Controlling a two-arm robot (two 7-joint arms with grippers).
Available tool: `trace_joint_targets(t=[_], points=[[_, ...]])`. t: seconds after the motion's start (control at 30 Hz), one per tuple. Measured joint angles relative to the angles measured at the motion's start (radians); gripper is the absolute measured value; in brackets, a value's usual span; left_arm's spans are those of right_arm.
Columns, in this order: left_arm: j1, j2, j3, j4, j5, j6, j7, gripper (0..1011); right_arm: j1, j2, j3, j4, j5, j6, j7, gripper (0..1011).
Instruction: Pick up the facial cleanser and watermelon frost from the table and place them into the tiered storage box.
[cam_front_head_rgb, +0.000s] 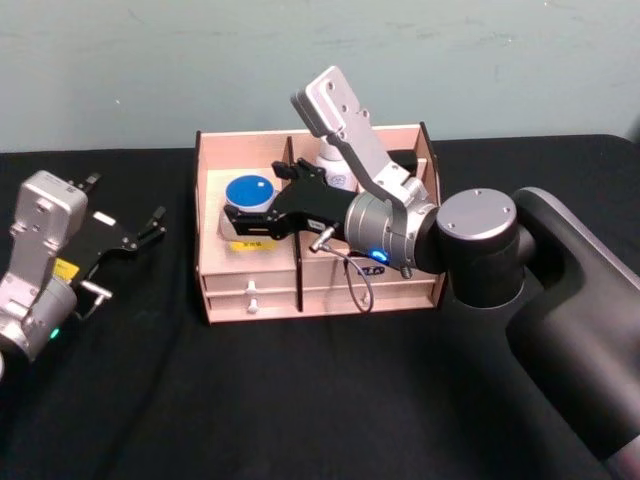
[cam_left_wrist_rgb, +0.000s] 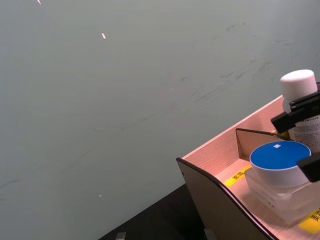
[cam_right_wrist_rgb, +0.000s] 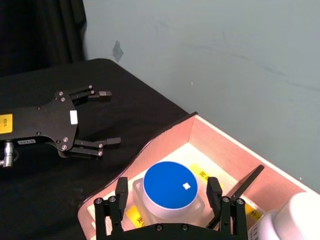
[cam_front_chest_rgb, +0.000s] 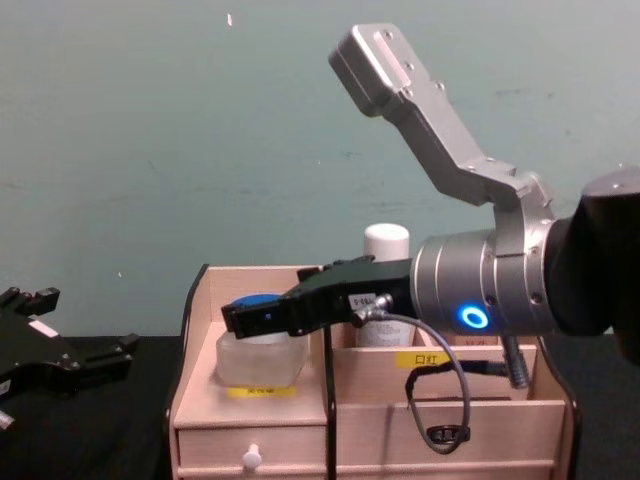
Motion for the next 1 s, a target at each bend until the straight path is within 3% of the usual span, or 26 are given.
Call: trace_joint_targets(t=[0.27, 0.57, 0.73, 0.8, 1.0], points=[[0.0, 0.0, 0.0, 0.0, 0.0, 0.0, 0.0, 1010, -0.019, 0.02, 0.013, -0.06, 0.01, -0.022, 0.003, 1002], [0.0, 0.0, 0.0, 0.0, 0.0, 0.0, 0.0, 1010, -0.108, 0.079, 0.056, -0.236, 0.028, -0.073, -0.027, 1002], [0.0, 0.0, 0.0, 0.0, 0.0, 0.0, 0.0, 1010, -0.181, 0.116, 0.101, -0.336, 0.027, -0.116, -0.075, 1002], [0.0, 0.0, 0.0, 0.0, 0.0, 0.0, 0.0, 1010, -0.232, 0.141, 0.144, -0.394, 0.024, -0.147, -0.106, 1002], [0.0, 0.0, 0.0, 0.0, 0.0, 0.0, 0.0, 1010, -0.316, 0.176, 0.229, -0.473, 0.015, -0.19, -0.152, 1002]])
